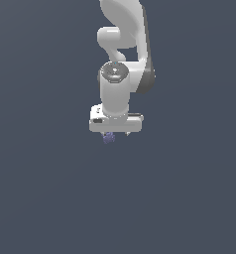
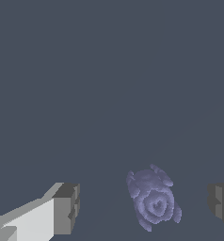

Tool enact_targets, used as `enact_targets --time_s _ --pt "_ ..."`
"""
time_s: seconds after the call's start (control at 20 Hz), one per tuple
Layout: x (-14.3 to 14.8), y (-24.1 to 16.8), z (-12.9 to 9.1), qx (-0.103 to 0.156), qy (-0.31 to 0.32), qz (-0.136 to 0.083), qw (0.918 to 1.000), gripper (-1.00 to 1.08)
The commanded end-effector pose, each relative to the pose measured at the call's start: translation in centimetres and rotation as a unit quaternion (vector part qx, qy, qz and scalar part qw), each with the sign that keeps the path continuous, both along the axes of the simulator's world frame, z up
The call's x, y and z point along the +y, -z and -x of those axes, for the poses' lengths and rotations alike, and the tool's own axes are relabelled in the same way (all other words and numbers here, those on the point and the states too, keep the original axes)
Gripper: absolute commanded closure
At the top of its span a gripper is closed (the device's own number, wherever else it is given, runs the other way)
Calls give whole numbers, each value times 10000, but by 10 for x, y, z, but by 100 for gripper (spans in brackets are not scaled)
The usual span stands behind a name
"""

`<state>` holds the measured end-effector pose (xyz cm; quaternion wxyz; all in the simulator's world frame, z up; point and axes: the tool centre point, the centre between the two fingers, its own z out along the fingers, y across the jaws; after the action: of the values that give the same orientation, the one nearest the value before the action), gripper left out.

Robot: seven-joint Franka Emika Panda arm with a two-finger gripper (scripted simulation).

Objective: Pick up the object and move it to a goal position.

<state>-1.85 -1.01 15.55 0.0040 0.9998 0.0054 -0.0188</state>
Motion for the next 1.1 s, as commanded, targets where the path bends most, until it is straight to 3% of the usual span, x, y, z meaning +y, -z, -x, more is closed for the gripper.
enact_targets --time_s 0.0,0.55,1.05 --pt "0 0 0 0 0 0 10000 -92" --pt "-18 -12 3 -13 70 5 10000 -92" --pt "-23 2 13 -38 -186 -12 9998 -92"
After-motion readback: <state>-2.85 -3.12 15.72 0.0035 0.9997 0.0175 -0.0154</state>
